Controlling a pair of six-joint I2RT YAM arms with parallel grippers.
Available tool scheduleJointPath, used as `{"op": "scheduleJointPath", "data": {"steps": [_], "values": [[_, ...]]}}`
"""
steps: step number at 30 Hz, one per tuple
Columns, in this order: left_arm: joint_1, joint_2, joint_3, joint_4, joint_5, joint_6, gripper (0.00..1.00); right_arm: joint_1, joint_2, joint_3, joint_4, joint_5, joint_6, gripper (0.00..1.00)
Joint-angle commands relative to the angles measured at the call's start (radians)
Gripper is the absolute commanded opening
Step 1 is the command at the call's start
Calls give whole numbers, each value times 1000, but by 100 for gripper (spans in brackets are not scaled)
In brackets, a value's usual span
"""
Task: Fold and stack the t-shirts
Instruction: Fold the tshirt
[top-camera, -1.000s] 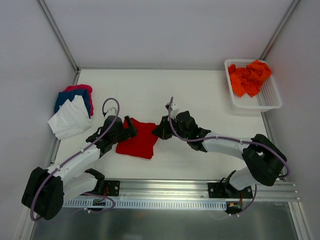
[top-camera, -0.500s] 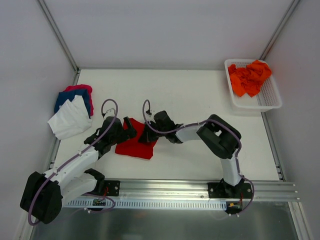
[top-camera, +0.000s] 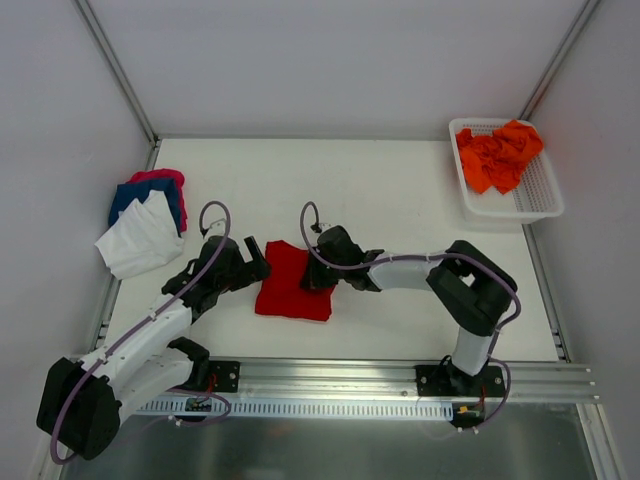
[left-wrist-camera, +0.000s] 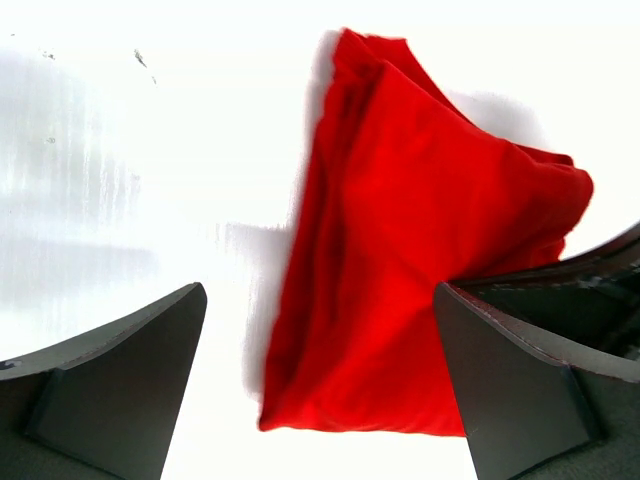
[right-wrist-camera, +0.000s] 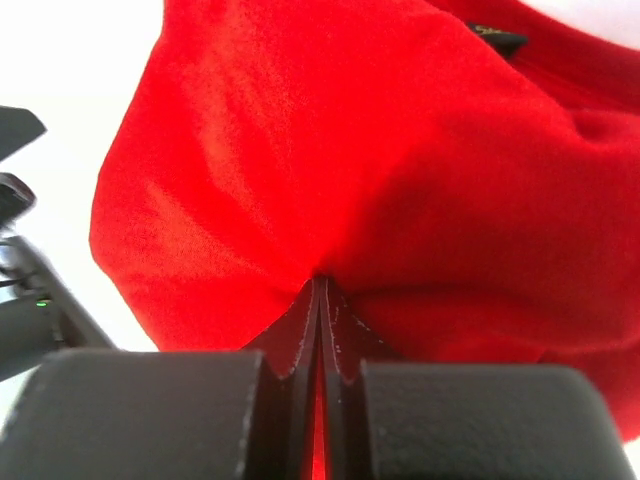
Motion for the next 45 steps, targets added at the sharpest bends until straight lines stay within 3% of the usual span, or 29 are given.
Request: {"op": "scheduleJointPath", "data": {"steps": [1,11,15,20,26,39,45], "values": [[3,-27,-13,-25,21,21,99,-4,-84,-35,-205,122,-47,1],[3,52,-79,65,284,22,99,-24,-172,-90,-254,168,-63,1],[4,101,-131,177,398,-2,99,-23,-183,-85,-254,159,-58,1],[3,154,-260,502,533,-59,99,-23,-203,-78,-254,167,-61,0],[4,221,-326,720,594,-128,99,-23,-207,-76,-281,168,-63,0],[3,227,-349,756,634,-163,99,-23,-215,-50,-292,167,-73,1],[3,407,-365,1013,691,-237,99,-23,-219,-50,-289,167,-69,1]]}}
